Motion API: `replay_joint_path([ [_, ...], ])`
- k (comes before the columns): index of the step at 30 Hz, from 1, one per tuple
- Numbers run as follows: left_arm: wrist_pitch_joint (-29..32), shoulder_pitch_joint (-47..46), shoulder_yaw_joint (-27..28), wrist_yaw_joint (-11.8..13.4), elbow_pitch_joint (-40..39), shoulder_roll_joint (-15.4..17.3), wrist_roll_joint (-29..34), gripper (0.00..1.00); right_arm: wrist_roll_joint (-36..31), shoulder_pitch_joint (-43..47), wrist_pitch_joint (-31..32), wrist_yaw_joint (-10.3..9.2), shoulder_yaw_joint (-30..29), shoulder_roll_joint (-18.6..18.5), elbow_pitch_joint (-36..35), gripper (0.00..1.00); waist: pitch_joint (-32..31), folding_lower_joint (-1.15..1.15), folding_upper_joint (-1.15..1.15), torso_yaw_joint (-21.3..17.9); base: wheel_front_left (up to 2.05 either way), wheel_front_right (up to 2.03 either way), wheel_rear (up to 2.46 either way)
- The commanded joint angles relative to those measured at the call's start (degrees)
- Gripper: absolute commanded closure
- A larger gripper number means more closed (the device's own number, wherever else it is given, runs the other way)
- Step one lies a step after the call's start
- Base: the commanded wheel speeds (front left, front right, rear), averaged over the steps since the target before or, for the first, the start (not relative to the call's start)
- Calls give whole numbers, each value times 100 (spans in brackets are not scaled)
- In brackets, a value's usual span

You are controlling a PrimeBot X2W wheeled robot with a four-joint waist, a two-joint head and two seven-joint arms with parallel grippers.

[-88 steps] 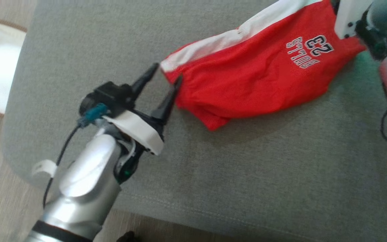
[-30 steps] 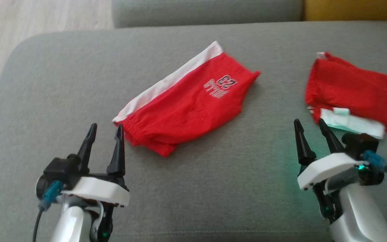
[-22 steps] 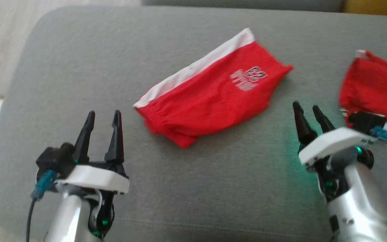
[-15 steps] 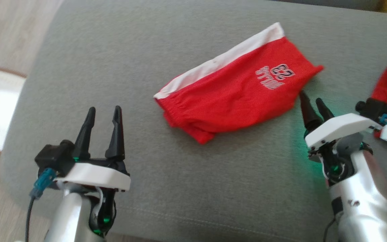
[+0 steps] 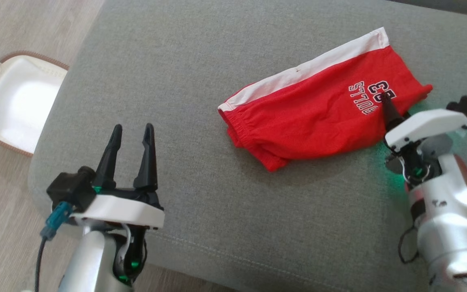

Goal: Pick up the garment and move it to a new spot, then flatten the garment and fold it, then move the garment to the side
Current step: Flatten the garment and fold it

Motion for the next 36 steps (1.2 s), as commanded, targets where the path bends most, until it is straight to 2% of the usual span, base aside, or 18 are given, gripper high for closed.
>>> replay_joint_path([
  [1,-29,-219,133,10,-228,43,-32,0,-54,-145,88,19,70,135,133,0,51,0,0,39,0,0,0],
  [13,-29,-425,41,23,-267,42,-199,0,-886,-1379,-49,19,-558,-9,1518,0,471,0,0,187,0,0,0],
  [14,-29,-436,42,26,-261,42,-204,0,-932,-1446,-84,19,-587,-7,1578,32,486,0,0,176,0,0,0],
  [15,-29,-442,43,24,-250,42,-204,0,-964,-1498,-128,19,-610,1,1619,100,491,0,0,158,0,0,0],
  [23,-29,-452,90,-18,-151,42,-94,0,-748,-1470,-681,19,-660,115,1571,100,283,0,0,-203,0,0,0],
  [26,-29,-412,127,-33,-123,42,-34,0,-399,-1285,-848,19,-617,130,1345,100,132,0,0,-395,0,0,0],
  [36,-29,-91,233,-63,-95,42,152,0,1014,-107,-1526,19,171,135,586,100,-399,0,0,-1105,0,0,0],
])
